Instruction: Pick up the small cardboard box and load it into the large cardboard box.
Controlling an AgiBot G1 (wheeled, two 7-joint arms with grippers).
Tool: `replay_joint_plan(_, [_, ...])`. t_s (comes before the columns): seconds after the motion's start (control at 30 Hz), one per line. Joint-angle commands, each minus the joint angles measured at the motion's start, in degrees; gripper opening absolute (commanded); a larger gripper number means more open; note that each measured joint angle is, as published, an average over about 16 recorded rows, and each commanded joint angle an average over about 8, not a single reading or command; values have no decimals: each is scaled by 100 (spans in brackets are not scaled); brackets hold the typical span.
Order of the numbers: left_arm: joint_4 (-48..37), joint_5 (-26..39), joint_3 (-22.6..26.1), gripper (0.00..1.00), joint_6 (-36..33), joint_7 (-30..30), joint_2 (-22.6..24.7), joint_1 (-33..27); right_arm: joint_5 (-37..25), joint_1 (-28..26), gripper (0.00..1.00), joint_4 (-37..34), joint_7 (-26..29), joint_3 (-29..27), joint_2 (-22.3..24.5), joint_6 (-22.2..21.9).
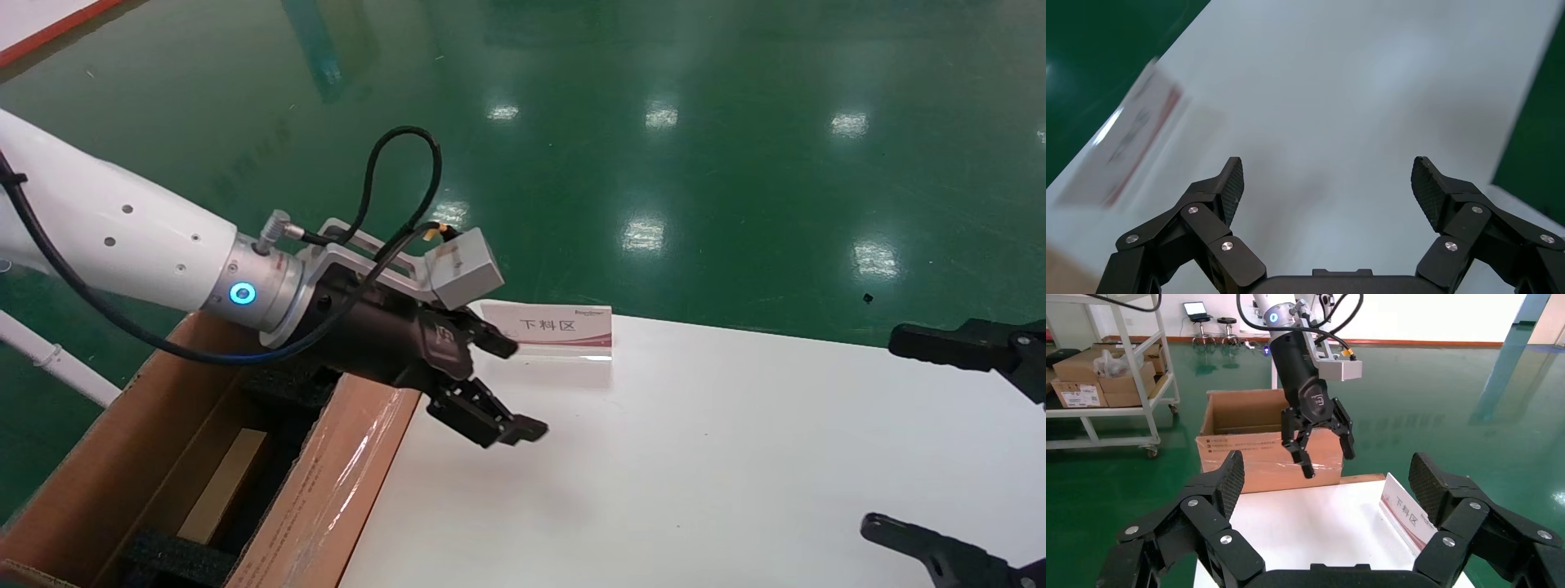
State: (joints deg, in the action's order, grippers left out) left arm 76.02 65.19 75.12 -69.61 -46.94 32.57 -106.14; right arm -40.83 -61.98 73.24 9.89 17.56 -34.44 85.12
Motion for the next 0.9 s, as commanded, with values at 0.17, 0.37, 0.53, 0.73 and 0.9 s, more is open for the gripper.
replay_joint_plan(0.17, [-44, -425, -1077, 100, -293, 659, 45, 812, 1, 0, 100, 0, -1, 1, 1, -1])
replay_joint_plan(0.37, [-89, -851, -2155, 100, -587, 1320, 89, 1626, 2, -1, 100, 0, -1, 3, 1, -1])
replay_joint_plan(0.53, [-126, -1204, -3051, 100, -830, 1868, 126, 2301, 3, -1, 100, 0, -2, 4, 2, -2])
replay_joint_plan(0.73, [-171, -1630, -4129, 100, -1124, 2528, 171, 3114, 4, -1, 100, 0, -3, 6, 2, -2])
replay_joint_plan(0.9, [-197, -1880, -4763, 100, -1296, 2916, 197, 3592, 4, -1, 100, 0, -3, 6, 3, -3])
